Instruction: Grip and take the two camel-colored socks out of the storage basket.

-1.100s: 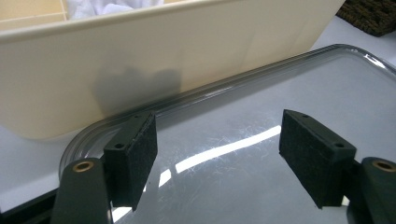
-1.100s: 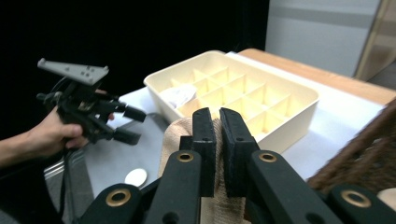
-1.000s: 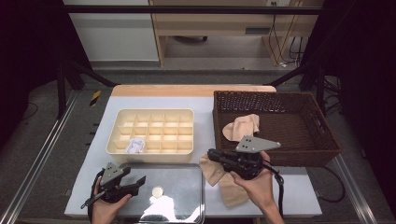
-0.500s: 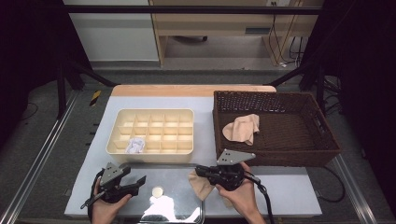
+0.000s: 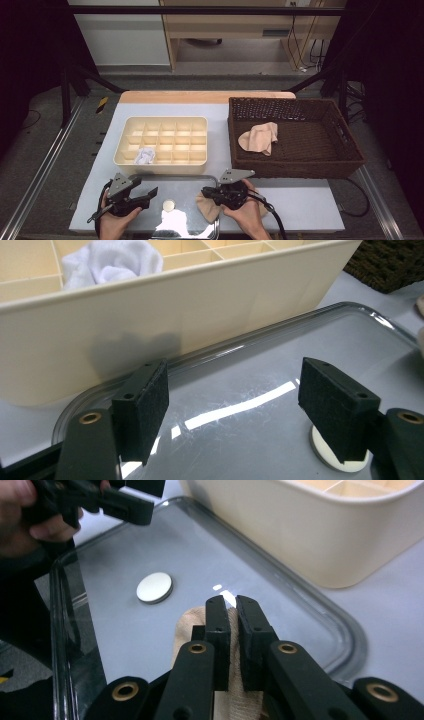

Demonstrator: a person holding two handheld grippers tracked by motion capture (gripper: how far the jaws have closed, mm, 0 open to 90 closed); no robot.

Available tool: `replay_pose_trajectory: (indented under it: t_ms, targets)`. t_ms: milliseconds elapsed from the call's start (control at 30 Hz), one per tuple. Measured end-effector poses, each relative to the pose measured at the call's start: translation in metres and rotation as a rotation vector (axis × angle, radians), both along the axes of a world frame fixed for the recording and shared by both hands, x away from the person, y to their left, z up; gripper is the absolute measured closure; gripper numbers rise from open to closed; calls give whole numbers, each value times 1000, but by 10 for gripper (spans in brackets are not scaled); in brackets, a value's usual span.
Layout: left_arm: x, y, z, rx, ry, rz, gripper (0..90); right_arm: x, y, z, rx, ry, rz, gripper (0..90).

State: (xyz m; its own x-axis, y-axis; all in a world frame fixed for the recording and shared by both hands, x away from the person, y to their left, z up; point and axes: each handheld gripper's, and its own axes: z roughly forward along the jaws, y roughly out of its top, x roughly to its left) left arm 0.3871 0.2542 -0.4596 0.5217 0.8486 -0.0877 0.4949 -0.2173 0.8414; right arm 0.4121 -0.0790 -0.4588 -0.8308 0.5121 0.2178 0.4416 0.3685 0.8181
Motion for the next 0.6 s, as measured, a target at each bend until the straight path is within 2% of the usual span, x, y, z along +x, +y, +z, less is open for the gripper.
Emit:
replay_pose_trajectory:
  t_ms: [133, 267, 333, 433, 600]
  targets:
    - [-1, -2, 2, -5, -4, -7, 279, 0, 9, -8, -22, 7, 14, 849]
    - [-1, -5, 3, -3, -6, -20, 281, 0, 14, -16, -40, 24, 6, 822]
    - [-2, -7, 4, -6, -7, -24, 284, 0, 16, -17, -53, 9, -2, 789]
    - [-3, -10, 5, -8, -8, -36, 286, 0, 15, -14, -43, 3, -12, 737]
    - [-3, -14, 7, -7, -11, -50, 287, 1, 5, -3, 10, -17, -43, 692]
